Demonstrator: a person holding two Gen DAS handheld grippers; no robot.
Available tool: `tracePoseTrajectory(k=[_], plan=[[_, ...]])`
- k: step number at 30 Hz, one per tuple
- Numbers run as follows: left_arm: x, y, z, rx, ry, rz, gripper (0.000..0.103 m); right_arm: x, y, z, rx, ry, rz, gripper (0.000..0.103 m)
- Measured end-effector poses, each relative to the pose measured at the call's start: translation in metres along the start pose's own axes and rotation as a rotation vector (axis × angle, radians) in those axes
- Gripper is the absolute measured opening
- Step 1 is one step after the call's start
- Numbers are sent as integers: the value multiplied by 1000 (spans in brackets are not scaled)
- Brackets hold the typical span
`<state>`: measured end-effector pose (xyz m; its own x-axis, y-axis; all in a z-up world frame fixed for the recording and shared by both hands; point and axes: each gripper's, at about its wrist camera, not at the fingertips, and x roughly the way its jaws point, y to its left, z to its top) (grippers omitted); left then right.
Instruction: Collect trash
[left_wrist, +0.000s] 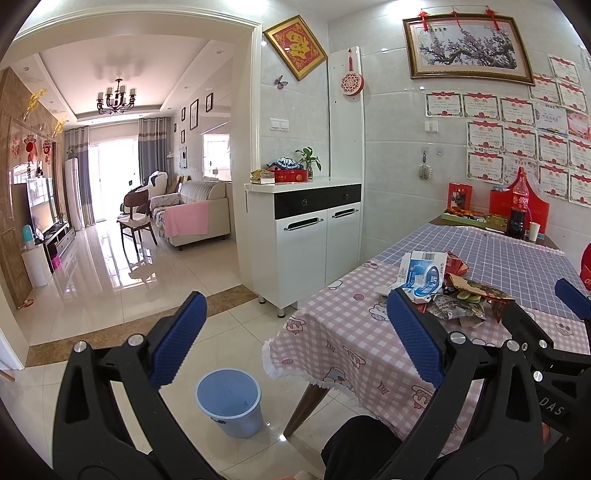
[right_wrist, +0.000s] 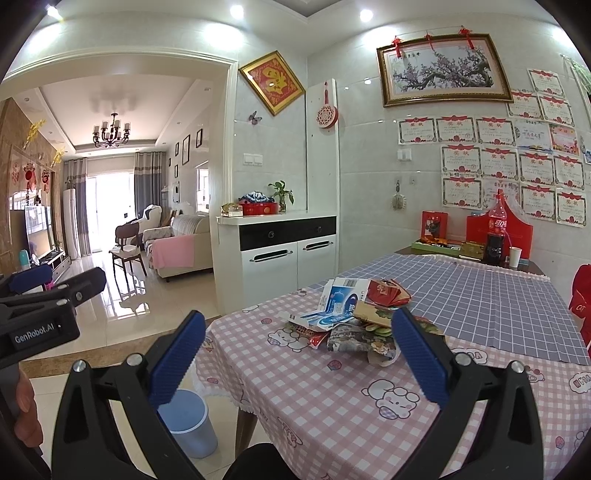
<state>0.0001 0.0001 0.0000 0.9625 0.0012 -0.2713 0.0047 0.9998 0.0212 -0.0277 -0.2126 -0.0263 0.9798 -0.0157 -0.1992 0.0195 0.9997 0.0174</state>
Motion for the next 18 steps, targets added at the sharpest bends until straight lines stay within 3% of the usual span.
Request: tracePoseTrajectory(k=[18], plan=[[-2, -7, -4, 1, 1, 2, 96, 3, 1, 1, 1, 10, 8, 99]])
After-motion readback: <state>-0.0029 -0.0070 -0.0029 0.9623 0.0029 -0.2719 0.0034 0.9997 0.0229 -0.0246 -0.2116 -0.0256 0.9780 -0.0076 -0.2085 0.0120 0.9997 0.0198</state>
